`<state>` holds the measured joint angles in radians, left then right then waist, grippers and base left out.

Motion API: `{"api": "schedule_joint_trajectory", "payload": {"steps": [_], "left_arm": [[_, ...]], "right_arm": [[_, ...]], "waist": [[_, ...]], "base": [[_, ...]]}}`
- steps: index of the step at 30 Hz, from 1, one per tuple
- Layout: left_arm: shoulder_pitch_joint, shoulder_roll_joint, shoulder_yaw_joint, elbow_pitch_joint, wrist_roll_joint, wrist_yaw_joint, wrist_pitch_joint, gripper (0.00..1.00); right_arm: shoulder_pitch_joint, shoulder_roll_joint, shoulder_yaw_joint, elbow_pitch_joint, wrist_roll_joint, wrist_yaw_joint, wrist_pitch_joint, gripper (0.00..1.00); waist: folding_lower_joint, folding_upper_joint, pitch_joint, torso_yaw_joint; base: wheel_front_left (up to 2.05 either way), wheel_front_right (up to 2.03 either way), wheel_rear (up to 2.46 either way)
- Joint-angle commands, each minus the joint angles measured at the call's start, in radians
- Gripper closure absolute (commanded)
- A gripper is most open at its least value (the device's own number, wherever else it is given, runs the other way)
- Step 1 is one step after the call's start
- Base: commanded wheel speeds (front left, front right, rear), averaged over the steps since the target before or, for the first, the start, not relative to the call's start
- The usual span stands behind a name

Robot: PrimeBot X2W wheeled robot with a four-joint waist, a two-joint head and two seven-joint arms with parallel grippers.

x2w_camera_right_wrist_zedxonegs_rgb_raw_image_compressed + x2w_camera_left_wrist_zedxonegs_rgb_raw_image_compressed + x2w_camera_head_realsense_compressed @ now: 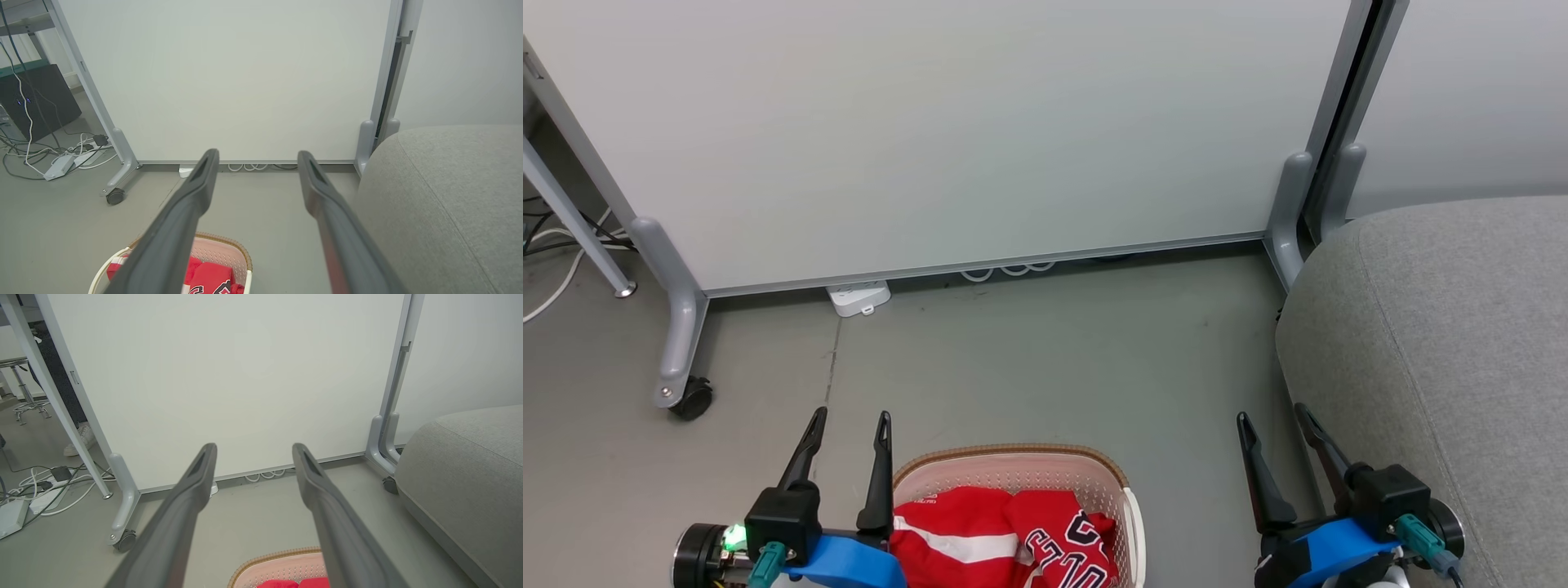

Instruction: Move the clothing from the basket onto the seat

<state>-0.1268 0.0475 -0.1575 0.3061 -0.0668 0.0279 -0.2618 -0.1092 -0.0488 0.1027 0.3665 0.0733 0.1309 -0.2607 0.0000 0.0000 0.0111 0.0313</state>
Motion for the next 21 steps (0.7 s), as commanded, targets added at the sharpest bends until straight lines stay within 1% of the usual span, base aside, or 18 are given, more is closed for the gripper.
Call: {"api": "schedule_joint_trajectory", "payload": {"steps": [1, 14, 21], "left_arm": [[-0.013, 0.005, 0.001, 0.004, 0.004, 0.004, -0.005, 0.00], [-0.013, 0.005, 0.000, 0.019, -0.005, 0.004, -0.005, 0.00], [-0.029, 0.005, -0.003, 0.048, -0.029, -0.008, -0.005, 0.00]], "right_arm": [[-0.013, -0.003, 0.001, 0.002, -0.007, 0.000, -0.006, 0.00], [-0.007, -0.003, 0.001, 0.004, -0.005, 0.000, -0.006, 0.00], [-0.019, -0.003, 0.003, 0.003, -0.001, 0.000, -0.006, 0.00]], "waist": [[0.0000, 0.0000, 0.000, 0.001], [0.0000, 0.0000, 0.002, 0.005], [0.0000, 0.0000, 0.017, -0.002]], "base": [[0.00, 0.00, 0.00], [0.00, 0.00, 0.00], [0.00, 0.00, 0.00]]}}
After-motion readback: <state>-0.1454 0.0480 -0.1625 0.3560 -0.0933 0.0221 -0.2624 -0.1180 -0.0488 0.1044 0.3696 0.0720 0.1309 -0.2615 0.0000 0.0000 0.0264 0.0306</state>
